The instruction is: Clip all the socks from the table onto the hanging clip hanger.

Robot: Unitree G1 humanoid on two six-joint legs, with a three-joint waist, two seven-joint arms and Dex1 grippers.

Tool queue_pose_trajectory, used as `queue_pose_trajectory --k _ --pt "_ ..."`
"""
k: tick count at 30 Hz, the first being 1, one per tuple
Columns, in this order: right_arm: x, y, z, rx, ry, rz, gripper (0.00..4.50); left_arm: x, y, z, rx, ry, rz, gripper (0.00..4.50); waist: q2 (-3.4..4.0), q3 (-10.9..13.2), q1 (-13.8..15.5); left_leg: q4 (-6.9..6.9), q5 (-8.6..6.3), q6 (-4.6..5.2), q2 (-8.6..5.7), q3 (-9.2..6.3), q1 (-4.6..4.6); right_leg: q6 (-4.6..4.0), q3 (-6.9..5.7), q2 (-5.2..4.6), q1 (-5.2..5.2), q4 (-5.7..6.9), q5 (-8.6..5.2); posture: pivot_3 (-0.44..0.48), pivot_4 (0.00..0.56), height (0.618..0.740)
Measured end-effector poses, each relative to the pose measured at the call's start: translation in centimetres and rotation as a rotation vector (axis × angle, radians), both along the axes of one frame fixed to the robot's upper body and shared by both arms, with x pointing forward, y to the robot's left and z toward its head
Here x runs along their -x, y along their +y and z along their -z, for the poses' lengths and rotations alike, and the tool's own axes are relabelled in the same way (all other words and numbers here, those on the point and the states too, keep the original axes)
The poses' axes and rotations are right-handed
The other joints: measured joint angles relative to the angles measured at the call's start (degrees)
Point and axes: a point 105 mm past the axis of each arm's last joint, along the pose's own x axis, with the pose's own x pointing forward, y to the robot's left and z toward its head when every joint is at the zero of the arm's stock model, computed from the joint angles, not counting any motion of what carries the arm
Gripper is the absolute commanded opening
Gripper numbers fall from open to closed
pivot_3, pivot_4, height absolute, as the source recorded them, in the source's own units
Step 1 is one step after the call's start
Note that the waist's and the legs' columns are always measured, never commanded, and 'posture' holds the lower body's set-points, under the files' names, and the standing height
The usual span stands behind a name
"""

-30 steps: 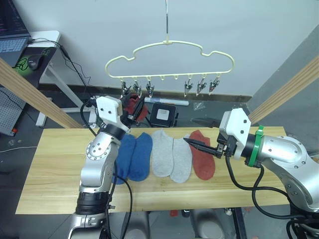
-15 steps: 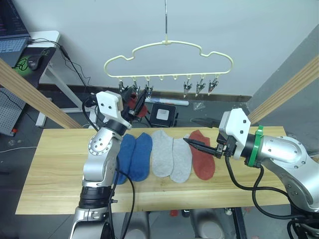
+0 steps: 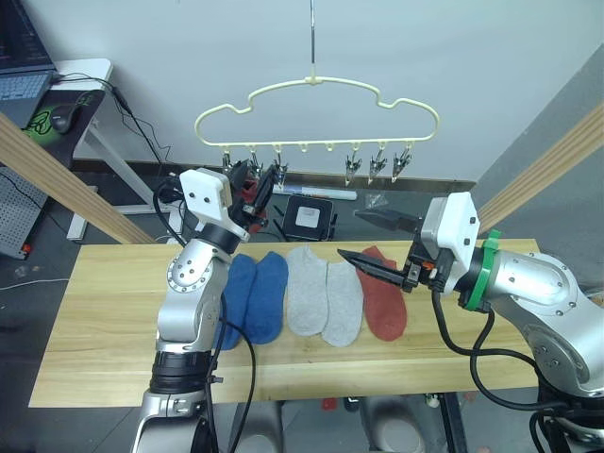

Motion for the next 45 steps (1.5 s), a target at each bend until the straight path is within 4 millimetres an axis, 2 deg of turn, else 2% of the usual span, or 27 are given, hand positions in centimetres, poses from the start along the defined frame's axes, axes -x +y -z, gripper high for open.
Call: queue_pose_trajectory --k 13,20,34,37,41,45 --pt "-0.6 -0.2 0.2 -0.002 0.018 0.027 2.92 0.0 -0.1 -0.2 0.010 -0.006 -0.005 2.27 0.00 0.0 0.0 0.00 0.00 0.01 0.00 0.01 0.00 0.01 0.01 -0.01 0.00 0.00 0.01 -0.173 0.316 0.735" --pt "-0.6 -0.2 0.4 0.005 0.024 0.027 2.92 0.2 -0.2 -1.2 0.008 -0.033 -0.023 2.27 0.00 0.0 0.0 0.01 0.00 0.01 0.00 0.02 -0.01 0.01 0.02 0.00 0.00 0.00 0.01 -0.168 0.316 0.735" --pt "-0.8 -0.4 0.6 0.013 0.035 0.033 2.92 0.3 -0.4 -1.1 0.001 -0.017 -0.063 2.27 0.00 0.0 0.0 0.01 0.01 0.01 0.00 0.01 -0.01 0.01 0.01 -0.01 0.00 0.00 0.01 -0.165 0.314 0.735" --pt "-0.8 -0.4 0.7 0.014 0.037 0.034 2.92 0.2 -0.4 -1.0 0.001 -0.012 -0.064 1.69 0.00 0.0 0.1 0.01 0.01 0.01 0.00 0.01 -0.01 0.01 0.02 -0.01 0.00 0.00 0.01 -0.165 0.314 0.735" --pt "-0.8 -0.4 0.7 0.014 0.037 0.033 2.92 0.3 -0.4 -1.0 0.001 -0.012 -0.064 0.60 0.00 0.0 0.1 0.01 0.01 0.01 0.00 0.02 -0.01 0.01 0.01 -0.01 0.00 0.00 0.01 -0.160 0.309 0.735" --pt "-0.8 -0.4 0.8 0.017 0.037 0.034 2.92 0.3 -0.5 -1.1 0.002 -0.017 -0.062 0.17 0.00 0.0 0.1 0.01 0.01 0.01 0.00 0.02 -0.01 0.01 0.01 -0.01 0.00 0.00 0.01 -0.159 0.308 0.735"
